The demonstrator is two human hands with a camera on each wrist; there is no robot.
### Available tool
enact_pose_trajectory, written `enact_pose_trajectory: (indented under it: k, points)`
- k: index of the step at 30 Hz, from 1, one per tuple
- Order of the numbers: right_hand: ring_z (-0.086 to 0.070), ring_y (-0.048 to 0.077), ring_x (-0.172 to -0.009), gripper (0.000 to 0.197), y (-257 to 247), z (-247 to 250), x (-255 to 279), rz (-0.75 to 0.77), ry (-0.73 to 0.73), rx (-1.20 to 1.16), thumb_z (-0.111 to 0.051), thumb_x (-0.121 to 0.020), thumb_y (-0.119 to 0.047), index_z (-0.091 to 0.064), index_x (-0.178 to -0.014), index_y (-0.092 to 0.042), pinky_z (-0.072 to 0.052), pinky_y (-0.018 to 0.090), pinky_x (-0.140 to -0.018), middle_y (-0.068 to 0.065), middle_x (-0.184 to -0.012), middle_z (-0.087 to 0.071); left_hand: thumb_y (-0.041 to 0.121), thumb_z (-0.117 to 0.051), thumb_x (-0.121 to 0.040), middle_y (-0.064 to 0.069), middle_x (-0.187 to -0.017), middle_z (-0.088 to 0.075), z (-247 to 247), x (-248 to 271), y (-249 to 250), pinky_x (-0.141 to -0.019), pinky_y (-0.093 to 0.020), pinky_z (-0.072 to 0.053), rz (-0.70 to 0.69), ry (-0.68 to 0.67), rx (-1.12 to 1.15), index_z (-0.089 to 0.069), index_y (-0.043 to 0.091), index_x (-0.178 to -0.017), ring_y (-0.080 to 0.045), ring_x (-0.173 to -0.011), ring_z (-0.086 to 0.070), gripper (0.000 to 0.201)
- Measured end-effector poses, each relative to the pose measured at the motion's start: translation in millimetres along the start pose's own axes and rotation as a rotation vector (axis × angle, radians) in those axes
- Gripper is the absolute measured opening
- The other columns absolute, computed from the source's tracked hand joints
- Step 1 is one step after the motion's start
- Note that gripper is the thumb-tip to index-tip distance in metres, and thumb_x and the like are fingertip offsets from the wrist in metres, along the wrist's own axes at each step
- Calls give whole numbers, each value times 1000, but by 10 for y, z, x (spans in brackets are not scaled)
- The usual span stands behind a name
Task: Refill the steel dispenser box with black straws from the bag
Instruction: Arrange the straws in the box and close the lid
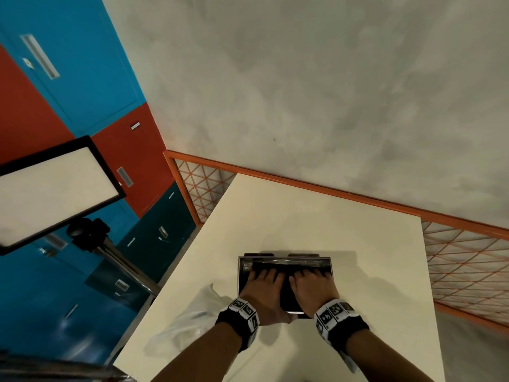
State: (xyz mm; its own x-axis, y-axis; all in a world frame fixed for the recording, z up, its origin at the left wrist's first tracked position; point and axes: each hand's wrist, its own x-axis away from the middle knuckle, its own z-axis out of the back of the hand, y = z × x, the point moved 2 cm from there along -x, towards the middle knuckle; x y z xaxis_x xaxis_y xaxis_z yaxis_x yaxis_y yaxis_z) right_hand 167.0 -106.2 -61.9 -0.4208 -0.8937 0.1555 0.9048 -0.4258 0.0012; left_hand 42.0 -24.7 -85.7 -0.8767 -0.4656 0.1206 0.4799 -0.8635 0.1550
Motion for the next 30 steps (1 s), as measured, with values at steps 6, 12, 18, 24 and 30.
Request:
enact_pose_trajectory:
  k: [6, 12, 18, 24, 30]
  points:
    - [-55, 27, -118, 33, -243, 53, -166, 44, -115, -2, -37, -95, -25, -61, -116, -17, -38, 46, -103, 5, -126, -59, 79, -60, -64, 0, -134, -52, 41, 19, 19, -112, -51, -29, 13, -48, -3, -40, 20, -141, -26, -125, -48, 99]
    - [-57, 25, -117, 32, -199, -11, -349, 52, -198, -269, -38, -94, -26, -56, -120, -18, -48, 40, -95, 2, -128, -58, 80, -59, -65, -2, -133, -54, 10, 28, 26, -114, -48, -27, 23, -20, 6, -42, 16, -141, -26, -126, -48, 101]
    - [-57, 32, -118, 43, -76, -321, -561, 43, -267, -288, -32, -92, -30, -59, -121, -13, -44, 43, -101, 10, -126, -61, 80, -55, -63, -4, -132, -54, -37, 96, 48, -111, -44, -35, 14, 9, -4, -44, 15, -139, -27, -122, -51, 101]
    - [-62, 31, -107, 29, -116, -85, -349, 96, -205, -266, -36, -97, -26, -57, -115, -19, -50, 39, -89, 7, -118, -65, 78, -56, -62, -1, -138, -43, -50, 134, 68, -112, -44, -35, -26, 58, 36, -40, 16, -141, -25, -125, -42, 102]
    - [-55, 21, -118, 37, -112, -14, -204, 247, -116, -174, -34, -100, -26, -48, -134, -20, -44, 37, -93, 1, -130, -58, 80, -56, -62, -6, -137, -44, -54, 121, 80, -119, -46, -26, 3, 4, 7, -37, 11, -141, -30, -126, -43, 107]
